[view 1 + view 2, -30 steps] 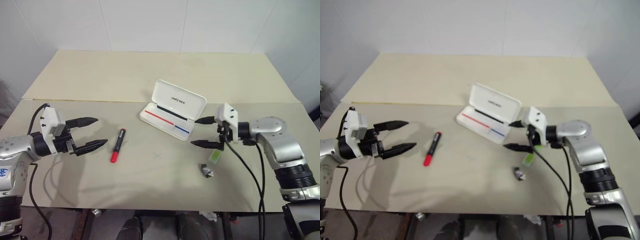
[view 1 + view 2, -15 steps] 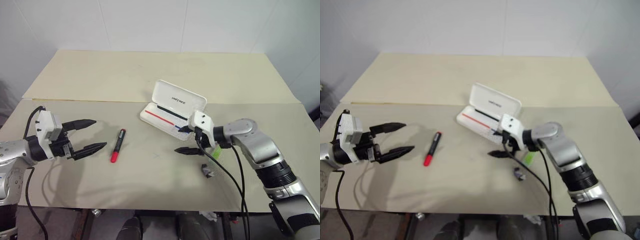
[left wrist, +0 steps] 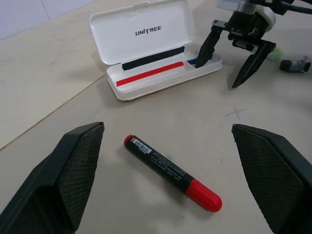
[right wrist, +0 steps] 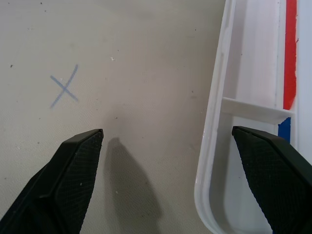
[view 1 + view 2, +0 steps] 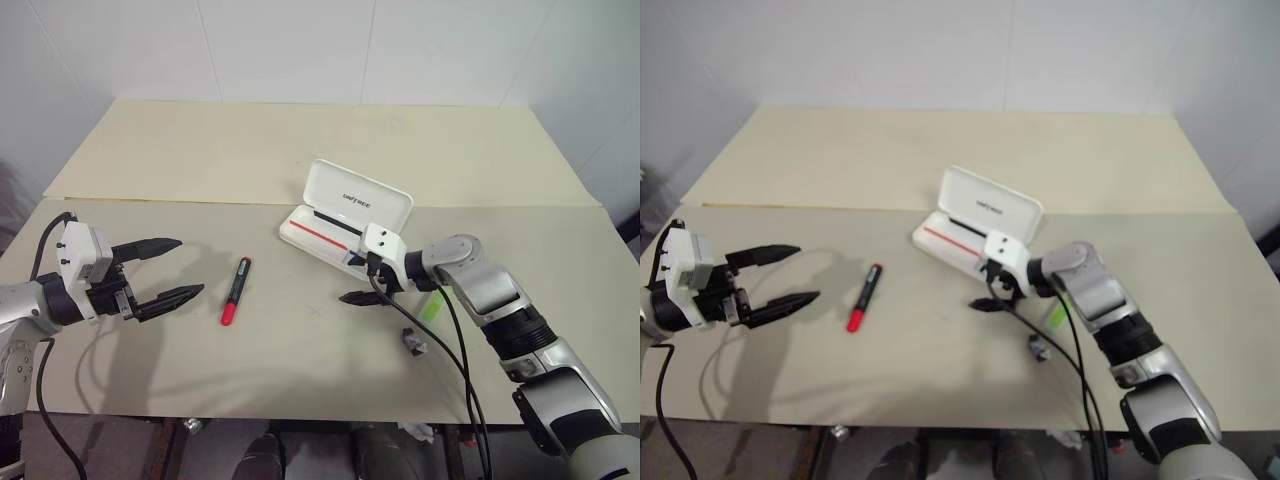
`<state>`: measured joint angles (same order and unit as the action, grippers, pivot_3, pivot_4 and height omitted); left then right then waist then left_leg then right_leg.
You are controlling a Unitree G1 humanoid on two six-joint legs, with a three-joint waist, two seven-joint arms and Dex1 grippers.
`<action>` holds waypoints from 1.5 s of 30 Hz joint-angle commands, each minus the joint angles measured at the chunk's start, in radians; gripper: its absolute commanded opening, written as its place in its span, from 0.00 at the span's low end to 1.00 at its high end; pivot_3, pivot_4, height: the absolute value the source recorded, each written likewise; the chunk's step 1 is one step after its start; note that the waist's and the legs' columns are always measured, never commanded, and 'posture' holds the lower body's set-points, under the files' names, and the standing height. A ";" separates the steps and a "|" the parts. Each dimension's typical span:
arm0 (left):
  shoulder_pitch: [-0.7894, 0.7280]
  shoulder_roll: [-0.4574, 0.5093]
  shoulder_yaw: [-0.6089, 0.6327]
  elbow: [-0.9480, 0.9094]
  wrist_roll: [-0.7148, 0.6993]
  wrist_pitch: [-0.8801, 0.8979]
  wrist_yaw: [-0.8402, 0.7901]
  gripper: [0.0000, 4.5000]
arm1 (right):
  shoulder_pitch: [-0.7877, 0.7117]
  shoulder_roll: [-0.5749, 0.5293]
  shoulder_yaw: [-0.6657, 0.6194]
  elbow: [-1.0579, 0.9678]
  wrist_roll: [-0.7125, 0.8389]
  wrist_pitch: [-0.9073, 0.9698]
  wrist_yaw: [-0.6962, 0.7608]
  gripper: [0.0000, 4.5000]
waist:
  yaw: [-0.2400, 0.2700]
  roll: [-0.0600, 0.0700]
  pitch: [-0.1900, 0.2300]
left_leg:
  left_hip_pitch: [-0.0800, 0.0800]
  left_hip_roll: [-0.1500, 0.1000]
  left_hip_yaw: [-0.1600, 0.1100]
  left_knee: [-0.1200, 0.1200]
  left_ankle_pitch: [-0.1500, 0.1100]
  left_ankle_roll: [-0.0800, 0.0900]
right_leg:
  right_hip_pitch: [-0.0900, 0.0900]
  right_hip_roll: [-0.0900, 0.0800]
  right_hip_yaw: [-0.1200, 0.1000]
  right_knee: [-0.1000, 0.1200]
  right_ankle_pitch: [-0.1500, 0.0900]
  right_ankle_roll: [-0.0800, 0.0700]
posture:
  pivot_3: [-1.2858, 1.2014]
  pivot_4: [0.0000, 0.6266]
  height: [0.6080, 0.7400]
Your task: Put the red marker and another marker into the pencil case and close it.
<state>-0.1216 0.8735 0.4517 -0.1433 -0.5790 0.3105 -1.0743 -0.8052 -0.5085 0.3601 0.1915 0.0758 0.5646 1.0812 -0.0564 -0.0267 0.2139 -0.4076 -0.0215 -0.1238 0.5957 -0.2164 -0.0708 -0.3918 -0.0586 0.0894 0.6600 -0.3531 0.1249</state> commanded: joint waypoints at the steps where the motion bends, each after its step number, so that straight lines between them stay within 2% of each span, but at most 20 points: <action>1: 0.006 0.014 0.035 -0.040 -0.019 0.006 0.013 1.00 | -0.041 0.015 0.019 0.010 -0.020 -0.014 0.009 0.96 | -0.001 0.000 0.000 | 0.000 0.000 0.000 0.000 0.000 0.000 | 0.000 0.000 0.000 0.000 0.000 0.000 | 0.52 0.24 1.00; 4: 0.007 0.012 0.036 -0.046 -0.021 0.010 0.019 1.00 | -0.062 0.028 0.020 0.030 -0.029 -0.011 0.002 0.79 | -0.002 0.000 0.000 | 0.000 0.000 0.000 0.000 0.000 0.000 | 0.000 0.000 0.000 0.001 0.000 0.000 | 0.52 0.24 1.00; 13: -0.019 0.009 0.017 -0.039 -0.019 0.009 0.034 1.00 | -0.087 0.028 -0.013 0.028 -0.029 -0.028 -0.008 0.06 | -0.002 0.000 0.000 | 0.000 0.000 0.000 0.000 0.000 0.000 | 0.000 0.000 0.000 0.000 0.000 0.000 | 0.52 0.24 1.00; 14: -0.029 0.005 0.007 -0.032 -0.016 0.005 0.034 1.00 | -0.085 0.026 -0.019 0.021 -0.026 -0.031 -0.007 0.00 | -0.002 0.000 0.000 | 0.000 0.000 0.000 0.000 0.000 0.000 | 0.000 0.000 0.000 0.000 0.000 0.000 | 0.52 0.24 1.00; 21: -0.126 -0.012 -0.071 0.030 0.002 -0.017 0.019 1.00 | -0.047 -0.014 -0.076 -0.068 0.011 -0.078 0.017 0.00 | 0.001 0.000 0.000 | 0.000 0.000 0.000 0.000 0.000 0.000 | 0.000 0.000 0.000 0.000 0.000 0.000 | 0.52 0.24 1.00; 24: -0.165 -0.016 -0.104 0.065 0.010 -0.029 0.006 1.00 | 0.011 -0.064 -0.119 -0.202 0.053 -0.120 0.048 0.00 | 0.002 0.000 0.000 | -0.001 0.000 0.000 0.000 0.000 0.000 | 0.000 0.000 0.000 -0.001 0.000 0.000 | 0.52 0.24 1.00; 28: -0.208 -0.027 -0.138 0.096 0.013 -0.040 -0.010 1.00 | 0.112 -0.169 -0.101 -0.361 0.039 -0.142 0.089 0.00 | 0.005 0.000 0.000 | -0.002 0.000 0.000 0.000 0.000 0.000 | 0.000 0.000 -0.001 -0.002 0.000 0.000 | 0.52 0.24 1.00; 35: -0.232 -0.046 -0.162 0.119 0.016 -0.048 -0.020 1.00 | 0.208 -0.261 -0.061 -0.482 0.020 -0.131 0.136 0.00 | 0.000 0.000 0.000 | -0.001 0.001 0.000 0.001 0.000 0.000 | 0.000 0.001 0.000 0.000 0.000 0.000 | 0.52 0.24 1.00; 45: -0.205 -0.062 -0.158 0.090 0.015 -0.042 -0.005 1.00 | 0.250 -0.238 -0.001 -0.480 -0.006 -0.134 0.109 0.00 | 0.003 -0.001 0.000 | -0.001 0.000 0.000 0.002 0.000 0.000 | 0.000 0.001 0.000 0.000 0.000 0.000 | 0.52 0.24 1.00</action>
<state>-0.3343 0.8073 0.2713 -0.0240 -0.5617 0.2806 -1.0825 -0.5568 -0.7557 0.3519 -0.2669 0.0683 0.4405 1.1961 -0.0536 -0.0273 0.2136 -0.4081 -0.0214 -0.1238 0.5973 -0.2165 -0.0709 -0.3915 -0.0577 0.0892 0.6605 -0.3531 0.1251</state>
